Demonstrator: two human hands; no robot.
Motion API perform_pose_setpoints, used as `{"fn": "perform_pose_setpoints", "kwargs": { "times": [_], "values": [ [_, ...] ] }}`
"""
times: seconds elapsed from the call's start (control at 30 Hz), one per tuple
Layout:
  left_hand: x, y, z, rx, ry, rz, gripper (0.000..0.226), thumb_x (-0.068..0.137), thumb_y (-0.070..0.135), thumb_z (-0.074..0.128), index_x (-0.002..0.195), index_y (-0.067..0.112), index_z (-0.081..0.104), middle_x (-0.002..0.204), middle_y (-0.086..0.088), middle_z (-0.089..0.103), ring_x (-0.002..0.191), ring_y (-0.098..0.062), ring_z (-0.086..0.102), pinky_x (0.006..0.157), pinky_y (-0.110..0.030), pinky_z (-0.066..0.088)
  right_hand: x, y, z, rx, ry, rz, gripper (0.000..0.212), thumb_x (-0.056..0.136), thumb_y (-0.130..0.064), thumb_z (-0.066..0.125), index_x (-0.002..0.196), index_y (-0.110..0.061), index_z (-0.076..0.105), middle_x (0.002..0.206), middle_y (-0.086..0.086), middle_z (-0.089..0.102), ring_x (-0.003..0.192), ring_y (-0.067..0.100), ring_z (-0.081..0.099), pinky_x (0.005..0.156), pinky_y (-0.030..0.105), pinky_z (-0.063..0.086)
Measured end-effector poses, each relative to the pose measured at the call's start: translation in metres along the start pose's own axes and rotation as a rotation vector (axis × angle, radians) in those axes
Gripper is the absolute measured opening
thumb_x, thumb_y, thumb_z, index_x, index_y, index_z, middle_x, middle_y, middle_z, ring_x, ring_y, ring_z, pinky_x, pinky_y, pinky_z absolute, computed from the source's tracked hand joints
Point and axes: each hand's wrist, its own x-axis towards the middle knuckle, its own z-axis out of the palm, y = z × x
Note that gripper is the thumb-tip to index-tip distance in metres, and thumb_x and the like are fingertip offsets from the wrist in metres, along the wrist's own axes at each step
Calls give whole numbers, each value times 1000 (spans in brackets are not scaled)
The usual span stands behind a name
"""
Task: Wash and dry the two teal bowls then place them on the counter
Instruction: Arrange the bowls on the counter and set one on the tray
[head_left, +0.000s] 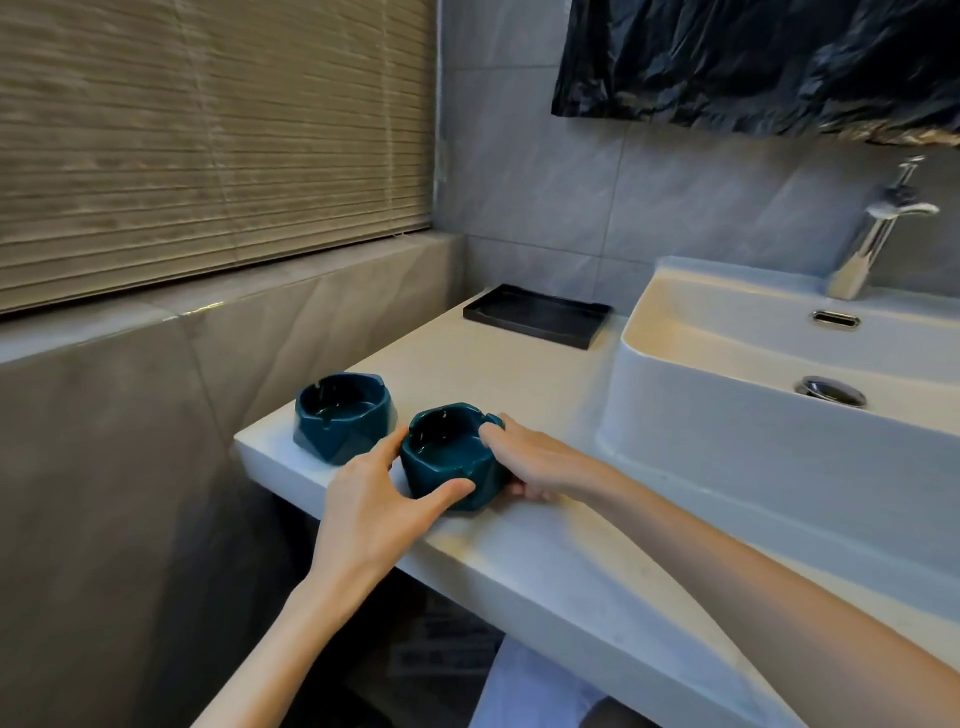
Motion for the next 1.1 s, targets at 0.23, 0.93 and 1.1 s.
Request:
{"fn": "perform_pose_setpoints", "kwargs": {
  "times": [0.23, 0.93, 1.1],
  "values": [
    [-1, -10, 6, 46, -2, 10, 89, 62, 63, 73, 139, 31, 44, 128, 11, 59, 118, -9, 51, 93, -24, 41, 9, 5, -2, -27, 26, -41, 23, 88, -41, 29, 86, -23, 43, 71, 1, 48, 61, 19, 45, 57, 28, 35],
    [5, 24, -16, 48, -270, -246, 85, 74, 56, 67, 147, 36, 28, 139, 28, 36, 129, 10, 31, 104, -16, 25, 3, 17, -37, -34, -81, -137, 42, 93, -54, 40, 132, -37, 46, 79, -11, 63, 84, 13, 61, 78, 33, 49],
    [10, 49, -45, 15, -253, -516, 61, 88, 37, 63, 142, 25, 39, 139, 9, 50, 124, -9, 48, 98, -24, 40, -25, 1, -72, 80, -81, -66, 42, 96, -40, 48, 136, -27, 47, 117, -2, 60, 103, 15, 56, 85, 27, 41]
  ]
}}
